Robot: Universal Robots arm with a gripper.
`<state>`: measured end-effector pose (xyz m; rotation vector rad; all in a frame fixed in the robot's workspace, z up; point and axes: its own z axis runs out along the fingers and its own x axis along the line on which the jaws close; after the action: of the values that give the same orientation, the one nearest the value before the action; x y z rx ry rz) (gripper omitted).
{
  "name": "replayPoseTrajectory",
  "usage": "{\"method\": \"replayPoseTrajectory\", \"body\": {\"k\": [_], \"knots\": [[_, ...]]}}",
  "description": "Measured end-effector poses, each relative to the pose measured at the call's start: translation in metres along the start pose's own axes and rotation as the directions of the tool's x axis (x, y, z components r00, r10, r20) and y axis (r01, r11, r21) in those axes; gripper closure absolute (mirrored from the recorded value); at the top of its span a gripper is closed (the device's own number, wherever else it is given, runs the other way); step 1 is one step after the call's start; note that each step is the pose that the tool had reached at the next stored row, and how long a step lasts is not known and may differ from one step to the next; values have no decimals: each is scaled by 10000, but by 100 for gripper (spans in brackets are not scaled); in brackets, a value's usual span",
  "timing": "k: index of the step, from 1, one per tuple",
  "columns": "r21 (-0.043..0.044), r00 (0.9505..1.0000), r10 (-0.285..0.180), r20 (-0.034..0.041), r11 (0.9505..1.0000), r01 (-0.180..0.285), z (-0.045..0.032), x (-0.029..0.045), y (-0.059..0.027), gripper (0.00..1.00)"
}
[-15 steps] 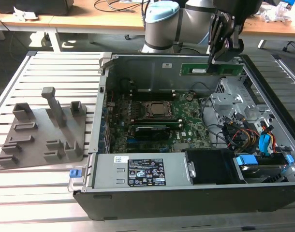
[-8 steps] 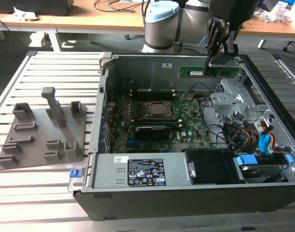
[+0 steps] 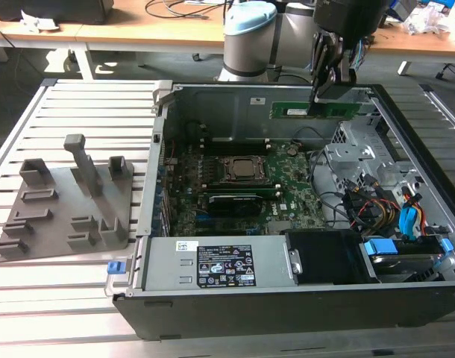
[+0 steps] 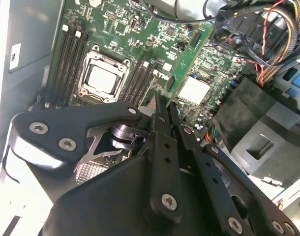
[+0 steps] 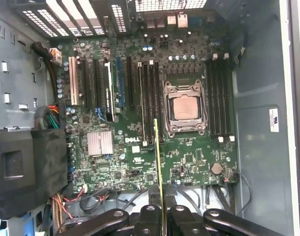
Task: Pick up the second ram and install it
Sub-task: 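Pick up the second ram and move it above second insertion slot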
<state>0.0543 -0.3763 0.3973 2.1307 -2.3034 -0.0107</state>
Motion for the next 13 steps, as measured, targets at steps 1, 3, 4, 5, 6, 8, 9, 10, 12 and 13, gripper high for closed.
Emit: {"method": "replayPoseTrajectory", "body": {"k": [1, 3, 4, 5, 6, 8, 9, 10, 12, 13], "knots": [[0, 10000, -2, 0, 10000, 2, 9, -6, 0, 86], [0, 10000, 0, 0, 10000, 0, 33, -16, 2, 86], [0, 10000, 0, 0, 10000, 0, 40, -19, 2, 86], [0, 10000, 0, 0, 10000, 0, 50, -23, 3, 86], [0, 10000, 0, -1, 10000, 0, 59, -27, 3, 86], [0, 10000, 1, 1, 10000, -1, 84, -36, 6, 86], [0, 10000, 0, 1, 10000, 0, 97, -40, 8, 86], [0, 10000, 0, 0, 10000, 0, 110, -45, 10, 86], [0, 10000, 1, 0, 10000, -1, 127, -51, 15, 86], [0, 10000, 0, 0, 10000, 0, 136, -55, 18, 86]]}}
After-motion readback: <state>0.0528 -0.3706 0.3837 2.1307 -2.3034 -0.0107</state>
